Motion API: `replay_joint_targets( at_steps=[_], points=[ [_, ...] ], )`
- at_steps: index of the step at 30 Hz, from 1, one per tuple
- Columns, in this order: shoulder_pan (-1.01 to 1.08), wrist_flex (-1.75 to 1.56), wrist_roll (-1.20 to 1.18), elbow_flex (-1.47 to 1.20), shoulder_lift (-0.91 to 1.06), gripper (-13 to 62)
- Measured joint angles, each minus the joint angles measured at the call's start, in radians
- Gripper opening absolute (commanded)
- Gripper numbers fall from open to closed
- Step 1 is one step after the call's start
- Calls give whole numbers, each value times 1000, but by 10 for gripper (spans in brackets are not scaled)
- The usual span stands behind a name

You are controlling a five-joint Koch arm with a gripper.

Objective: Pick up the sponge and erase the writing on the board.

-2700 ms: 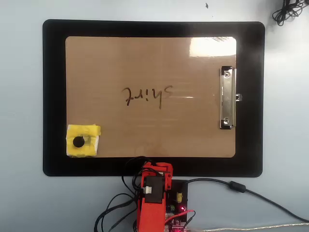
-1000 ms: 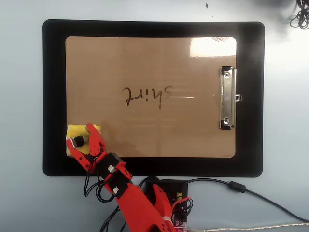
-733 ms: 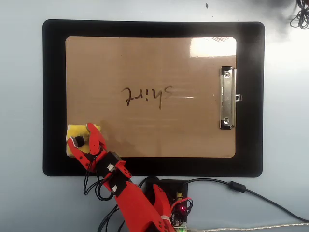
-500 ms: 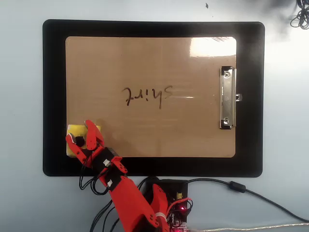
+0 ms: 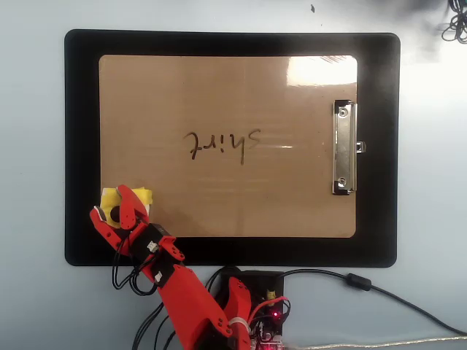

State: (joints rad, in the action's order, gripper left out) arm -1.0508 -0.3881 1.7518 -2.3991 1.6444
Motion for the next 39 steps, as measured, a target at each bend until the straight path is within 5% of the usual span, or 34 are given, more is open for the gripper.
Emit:
replay_joint_targets(
  at_steps=[21, 31, 39],
  points=[
    [-48, -40, -41, -83, -43, 304],
    [-44, -40, -71, -84, -43, 213],
    [-34, -40, -115, -84, -43, 70]
  ],
)
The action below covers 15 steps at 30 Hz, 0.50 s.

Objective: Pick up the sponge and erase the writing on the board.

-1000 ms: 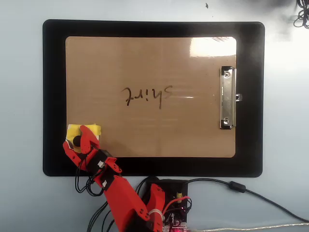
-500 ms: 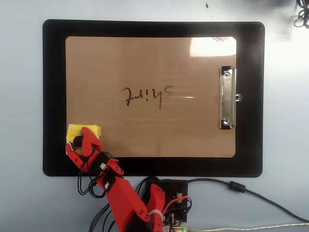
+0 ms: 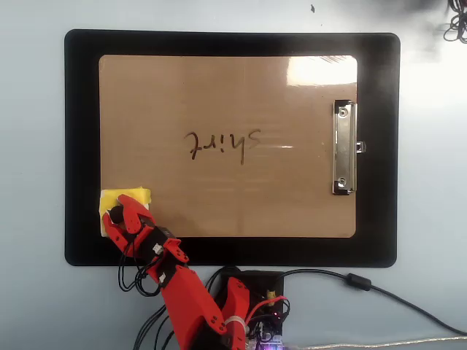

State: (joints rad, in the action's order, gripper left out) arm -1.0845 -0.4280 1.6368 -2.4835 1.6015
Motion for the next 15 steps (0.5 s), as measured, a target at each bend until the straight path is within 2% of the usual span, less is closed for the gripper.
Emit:
replay_joint_targets(
  at_steps=[4, 10, 12, 15],
  points=[
    [21, 0, -46, 0, -2, -33],
    [60, 0, -58, -2, 3, -40],
    [74, 0, -58, -2, 8, -79],
    [123, 2, -64, -31, 34, -81]
  ],
)
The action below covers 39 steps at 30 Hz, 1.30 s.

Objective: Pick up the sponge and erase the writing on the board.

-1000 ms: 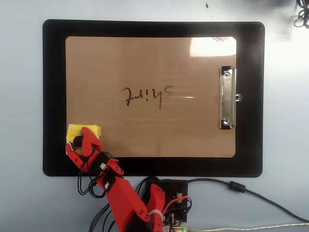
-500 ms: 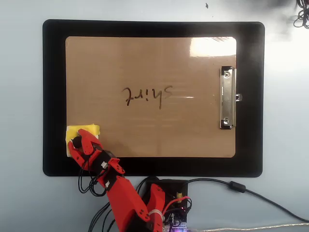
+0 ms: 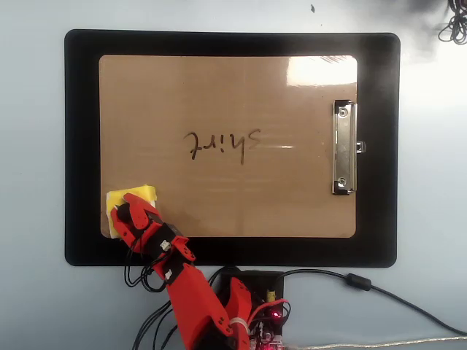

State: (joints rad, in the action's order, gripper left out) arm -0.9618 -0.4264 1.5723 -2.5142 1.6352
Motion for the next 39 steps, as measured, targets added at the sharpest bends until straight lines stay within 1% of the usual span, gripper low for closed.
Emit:
replay_joint_targets(
  at_steps=[5, 8, 10, 11, 16, 21, 25, 30, 32, 36, 38, 39],
  points=[
    [121, 2, -67, -17, 87, -81],
    [244, 2, -97, -17, 133, -81],
    [341, 3, -130, -17, 137, -81],
    [422, 3, -166, -17, 138, -81],
    [635, 43, -275, -17, 137, -81],
    [838, 48, -285, -14, 123, -81],
    [1000, 46, -285, 91, -25, -81],
    [1046, 31, -284, 120, -126, -81],
    [1048, 29, -284, 176, -186, -81],
    [1048, 31, -282, 443, -413, -81],
    [1048, 20, -281, 620, -555, -81],
    [1043, 18, -281, 637, -586, -82]
  ],
)
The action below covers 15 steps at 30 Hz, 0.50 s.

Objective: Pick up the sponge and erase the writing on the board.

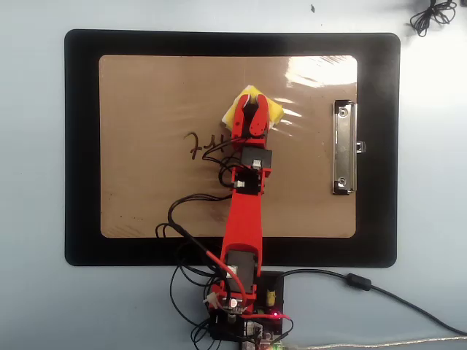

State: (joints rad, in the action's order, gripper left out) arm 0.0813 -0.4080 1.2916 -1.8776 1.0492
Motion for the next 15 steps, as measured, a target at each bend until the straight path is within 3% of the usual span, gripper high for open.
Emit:
replay_joint_targets(
  at_steps=[4, 12, 15],
  points=[
    [-14, -5, 17, -91, 52, -82],
    [-12, -14, 43, -713, 588, -82],
    [2, 9, 43, -713, 615, -82]
  ],
)
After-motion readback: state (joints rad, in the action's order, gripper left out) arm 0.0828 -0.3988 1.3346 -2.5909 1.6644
